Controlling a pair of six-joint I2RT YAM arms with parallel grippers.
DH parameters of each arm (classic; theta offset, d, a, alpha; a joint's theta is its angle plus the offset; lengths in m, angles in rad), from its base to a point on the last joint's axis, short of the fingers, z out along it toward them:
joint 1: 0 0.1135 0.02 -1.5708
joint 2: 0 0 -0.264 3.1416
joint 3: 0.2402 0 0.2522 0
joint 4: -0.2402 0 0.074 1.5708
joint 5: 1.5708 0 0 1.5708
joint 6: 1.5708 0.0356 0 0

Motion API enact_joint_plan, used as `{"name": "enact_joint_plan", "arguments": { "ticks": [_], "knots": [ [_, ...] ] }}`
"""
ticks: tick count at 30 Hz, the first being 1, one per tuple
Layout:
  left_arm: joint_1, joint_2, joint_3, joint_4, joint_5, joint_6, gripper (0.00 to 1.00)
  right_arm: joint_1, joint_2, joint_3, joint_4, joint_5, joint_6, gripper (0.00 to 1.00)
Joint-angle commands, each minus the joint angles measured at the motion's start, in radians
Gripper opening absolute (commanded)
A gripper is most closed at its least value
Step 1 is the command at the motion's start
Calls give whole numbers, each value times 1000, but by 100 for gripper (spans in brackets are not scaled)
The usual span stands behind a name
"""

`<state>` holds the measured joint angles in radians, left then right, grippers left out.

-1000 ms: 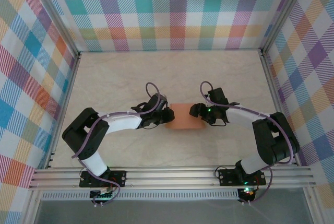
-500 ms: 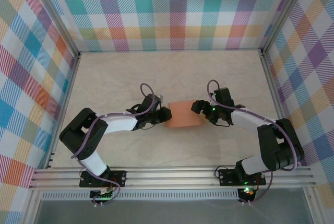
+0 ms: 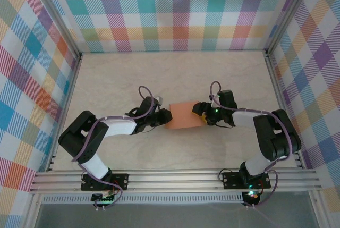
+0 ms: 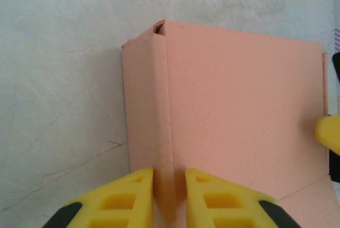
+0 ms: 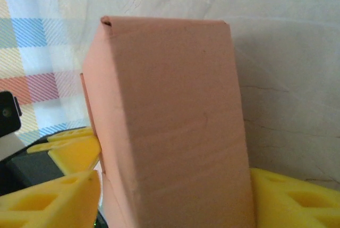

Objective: Fold the paper box

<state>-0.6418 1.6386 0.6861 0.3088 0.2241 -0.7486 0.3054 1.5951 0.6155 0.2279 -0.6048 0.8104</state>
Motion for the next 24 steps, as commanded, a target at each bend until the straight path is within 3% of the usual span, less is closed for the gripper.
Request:
{"name": "enact_joint_plan", "arguments": {
  "ticks": [1, 6, 12, 17, 20, 24],
  "knots": [
    [8, 31, -53, -158, -32, -5, 18, 6, 2, -7, 116, -103, 33, 62],
    [10, 15, -47, -177, -44, 9, 18, 3, -21, -7, 78, -92, 33, 46],
    [11, 1, -44, -188, -58, 26, 20, -2, -44, -4, 72, -111, 42, 45],
    [11, -50, -48, -178, -77, 58, 38, -8, -65, 4, 37, -101, 32, 50],
    [11, -75, -35, -204, -96, 83, 41, -10, -63, 9, 30, -104, 32, 53],
    [10, -98, -40, -189, -97, 96, 44, -9, -54, 12, 31, -110, 35, 49]
  ]
}}
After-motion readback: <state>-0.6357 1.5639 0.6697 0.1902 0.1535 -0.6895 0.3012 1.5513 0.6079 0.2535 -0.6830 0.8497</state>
